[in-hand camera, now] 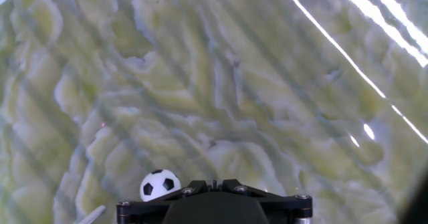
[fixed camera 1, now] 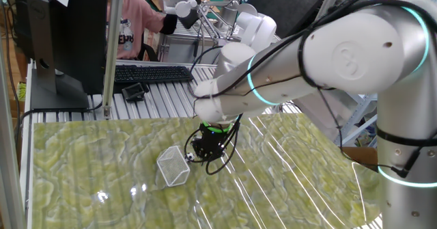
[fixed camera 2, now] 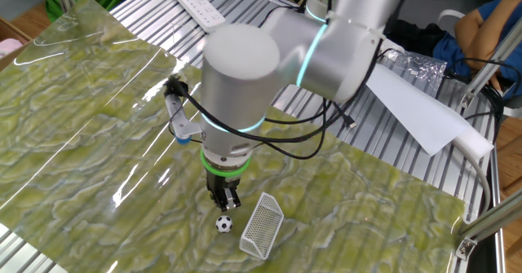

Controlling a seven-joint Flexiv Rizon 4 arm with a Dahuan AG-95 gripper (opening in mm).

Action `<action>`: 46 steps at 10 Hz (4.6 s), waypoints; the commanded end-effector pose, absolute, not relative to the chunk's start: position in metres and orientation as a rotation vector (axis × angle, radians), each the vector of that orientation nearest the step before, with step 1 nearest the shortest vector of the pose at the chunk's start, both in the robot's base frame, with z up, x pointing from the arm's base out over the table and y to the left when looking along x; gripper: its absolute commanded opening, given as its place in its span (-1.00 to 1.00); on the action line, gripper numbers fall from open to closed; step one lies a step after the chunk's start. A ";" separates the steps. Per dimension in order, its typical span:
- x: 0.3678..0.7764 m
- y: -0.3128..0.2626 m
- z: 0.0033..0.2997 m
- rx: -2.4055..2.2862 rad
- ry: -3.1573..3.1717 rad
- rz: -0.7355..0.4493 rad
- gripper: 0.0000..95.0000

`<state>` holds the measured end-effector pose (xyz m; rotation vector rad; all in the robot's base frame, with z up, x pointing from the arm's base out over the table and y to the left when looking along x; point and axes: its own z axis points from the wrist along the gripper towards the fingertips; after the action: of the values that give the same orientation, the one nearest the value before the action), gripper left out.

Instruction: Push the soccer ball into the goal

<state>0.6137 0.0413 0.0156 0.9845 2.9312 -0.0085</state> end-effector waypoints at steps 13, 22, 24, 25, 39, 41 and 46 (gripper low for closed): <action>0.615 0.041 0.015 0.300 3.080 -0.097 -1.00; 0.613 0.039 0.020 0.353 3.118 -0.081 -1.00; 0.613 0.039 0.020 0.352 3.124 -0.082 -1.00; 0.613 0.039 0.020 0.355 3.123 -0.082 -1.00; 0.613 0.039 0.020 0.318 3.145 -0.118 -1.00; 0.613 0.039 0.020 0.274 3.145 -0.116 -1.00; 0.613 0.039 0.020 0.065 3.153 -0.157 -1.00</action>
<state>0.6104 0.0385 0.0215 0.0839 3.1491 -0.1522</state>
